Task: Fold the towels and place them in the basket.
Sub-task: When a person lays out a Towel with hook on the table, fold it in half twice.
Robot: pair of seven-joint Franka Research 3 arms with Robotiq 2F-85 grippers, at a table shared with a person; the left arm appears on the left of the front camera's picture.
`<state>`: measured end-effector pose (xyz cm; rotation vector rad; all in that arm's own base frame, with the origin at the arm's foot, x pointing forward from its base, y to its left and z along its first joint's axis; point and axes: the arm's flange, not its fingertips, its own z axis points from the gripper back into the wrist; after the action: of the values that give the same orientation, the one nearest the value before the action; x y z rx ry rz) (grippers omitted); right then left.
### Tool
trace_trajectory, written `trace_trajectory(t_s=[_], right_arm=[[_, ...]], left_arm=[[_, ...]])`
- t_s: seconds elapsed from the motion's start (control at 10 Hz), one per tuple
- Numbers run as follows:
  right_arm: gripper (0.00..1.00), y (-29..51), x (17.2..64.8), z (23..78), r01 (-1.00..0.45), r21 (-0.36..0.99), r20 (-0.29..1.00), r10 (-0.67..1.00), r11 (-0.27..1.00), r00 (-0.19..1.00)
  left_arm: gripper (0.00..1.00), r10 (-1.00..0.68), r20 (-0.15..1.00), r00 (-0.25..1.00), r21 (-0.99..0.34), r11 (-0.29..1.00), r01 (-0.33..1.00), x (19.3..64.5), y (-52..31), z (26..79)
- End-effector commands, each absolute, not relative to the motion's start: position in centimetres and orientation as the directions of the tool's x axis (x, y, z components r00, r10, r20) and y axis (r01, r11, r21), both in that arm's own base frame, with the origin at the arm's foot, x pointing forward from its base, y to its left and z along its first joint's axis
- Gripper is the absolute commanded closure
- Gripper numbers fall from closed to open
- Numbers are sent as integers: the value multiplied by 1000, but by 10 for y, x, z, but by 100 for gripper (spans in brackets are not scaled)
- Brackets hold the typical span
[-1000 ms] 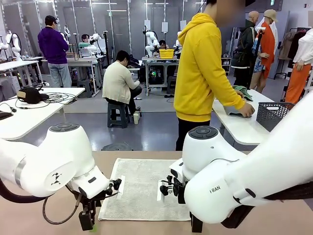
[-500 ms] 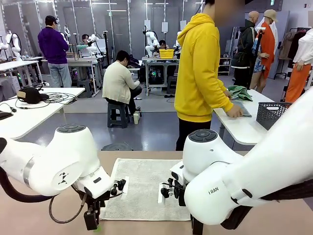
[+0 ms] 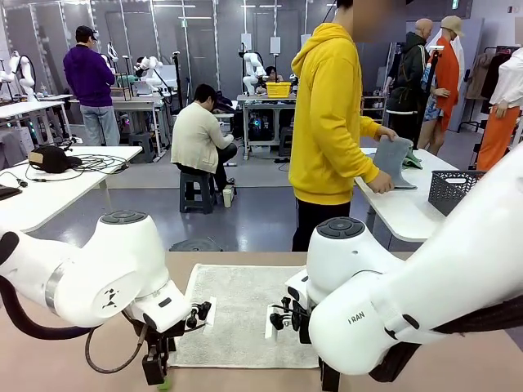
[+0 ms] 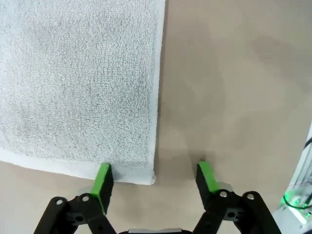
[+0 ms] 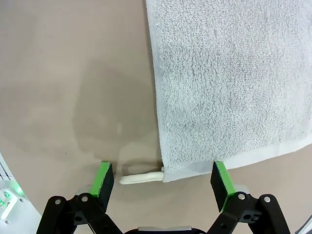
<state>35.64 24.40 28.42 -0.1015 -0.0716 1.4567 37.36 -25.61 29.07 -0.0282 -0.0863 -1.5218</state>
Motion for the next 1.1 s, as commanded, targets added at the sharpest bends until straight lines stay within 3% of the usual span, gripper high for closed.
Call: trace_trajectory(t_s=[0.0, 0.1, 0.3, 0.4, 0.5, 1.0], right_arm=[[19, 242, 364, 282, -988, -111, 20, 995, 103, 102], [59, 242, 366, 285, -989, -106, 35, 994, 102, 99], [100, 241, 367, 289, -990, -98, 48, 994, 105, 101], [100, 241, 368, 290, -990, -91, 52, 993, 110, 105], [100, 240, 369, 291, -990, -87, 56, 992, 115, 110], [100, 237, 374, 299, -988, -58, 63, 988, 146, 143]], left_arm=[[74, -998, 55, 42, 39, 44, 998, 377, -260, 289], [100, -998, 54, 39, 37, 41, 998, 377, -259, 289], [100, -997, 63, 35, 25, 37, 999, 377, -257, 293], [95, -998, 56, 35, 14, 35, 999, 378, -256, 293], [100, -998, 57, 37, 9, 37, 999, 378, -256, 293], [100, -998, 55, 30, -17, 29, 999, 376, -254, 300]])
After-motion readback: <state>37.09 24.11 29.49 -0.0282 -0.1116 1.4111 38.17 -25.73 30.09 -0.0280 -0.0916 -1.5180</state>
